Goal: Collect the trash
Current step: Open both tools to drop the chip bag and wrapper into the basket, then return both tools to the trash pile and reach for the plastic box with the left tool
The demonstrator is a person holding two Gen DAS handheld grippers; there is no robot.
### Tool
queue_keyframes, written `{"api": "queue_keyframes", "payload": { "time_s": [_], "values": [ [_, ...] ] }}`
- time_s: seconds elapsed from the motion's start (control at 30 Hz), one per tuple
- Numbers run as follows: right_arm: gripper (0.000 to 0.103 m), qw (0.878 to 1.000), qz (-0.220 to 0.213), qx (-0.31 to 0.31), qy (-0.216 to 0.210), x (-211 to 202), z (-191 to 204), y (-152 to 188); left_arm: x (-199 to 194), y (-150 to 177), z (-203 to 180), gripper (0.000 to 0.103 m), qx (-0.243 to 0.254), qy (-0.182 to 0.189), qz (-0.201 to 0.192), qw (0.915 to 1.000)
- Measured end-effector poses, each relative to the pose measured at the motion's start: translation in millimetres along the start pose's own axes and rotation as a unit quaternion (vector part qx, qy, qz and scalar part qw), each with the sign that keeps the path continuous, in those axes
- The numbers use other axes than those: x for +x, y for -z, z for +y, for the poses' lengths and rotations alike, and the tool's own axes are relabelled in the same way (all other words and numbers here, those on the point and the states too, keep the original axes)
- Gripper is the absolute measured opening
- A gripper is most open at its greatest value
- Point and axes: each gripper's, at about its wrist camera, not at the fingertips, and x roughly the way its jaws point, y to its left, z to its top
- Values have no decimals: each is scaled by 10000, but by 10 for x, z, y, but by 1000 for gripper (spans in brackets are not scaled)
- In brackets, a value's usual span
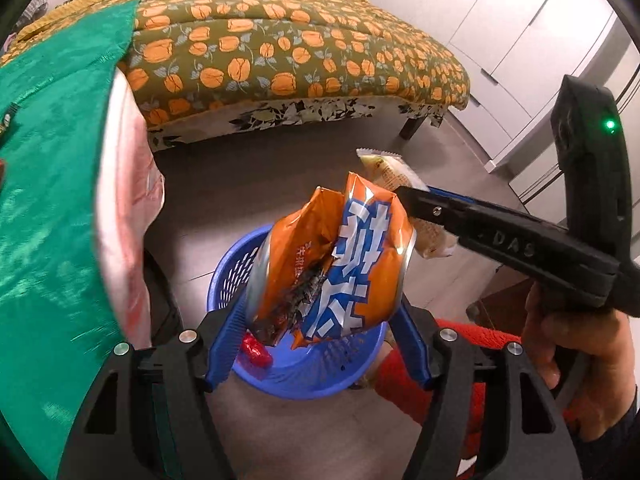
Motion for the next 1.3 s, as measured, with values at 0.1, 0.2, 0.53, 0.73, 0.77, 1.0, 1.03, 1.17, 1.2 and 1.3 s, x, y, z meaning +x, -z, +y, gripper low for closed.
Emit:
{"api": "queue_keyframes", "payload": {
  "time_s": [0.1,0.2,0.53,0.73,0.77,1.0,1.03,1.17,1.2,1.3],
  "values": [
    [18,9999,8,101,-89,37,-63,-43,110,4,4,67,-3,-55,55,10000],
    [20,9997,34,167,-160,65,-86,-59,201,-7,-30,67,90,-104,63,9999],
    [64,9985,-388,388,-21,-128,-203,-109,439,-35,-60,88,287,-343,65,9990],
    [72,9964,-770,308,158,-298,-164,-125,102,14,-97,91,259,-158,-196,9993],
    [74,9956,-872,281,219,-346,-134,-117,-10,28,-106,91,257,-92,-278,9992],
    [87,9849,-1637,-51,555,-619,195,-4,-839,207,-42,96,364,-16,-860,9956],
    [87,9832,-1731,-128,568,-643,259,17,-925,241,-16,96,372,-37,-911,9951],
    [87,9745,-2049,-624,673,-695,614,118,-1318,496,278,97,338,-317,-1078,9931],
    [87,9726,-2092,-758,677,-689,722,141,-1384,561,370,97,313,-438,-1086,9926],
    [87,9716,-2077,-975,583,-660,975,187,-1555,733,639,97,246,-792,-1075,9907]
  ]
}}
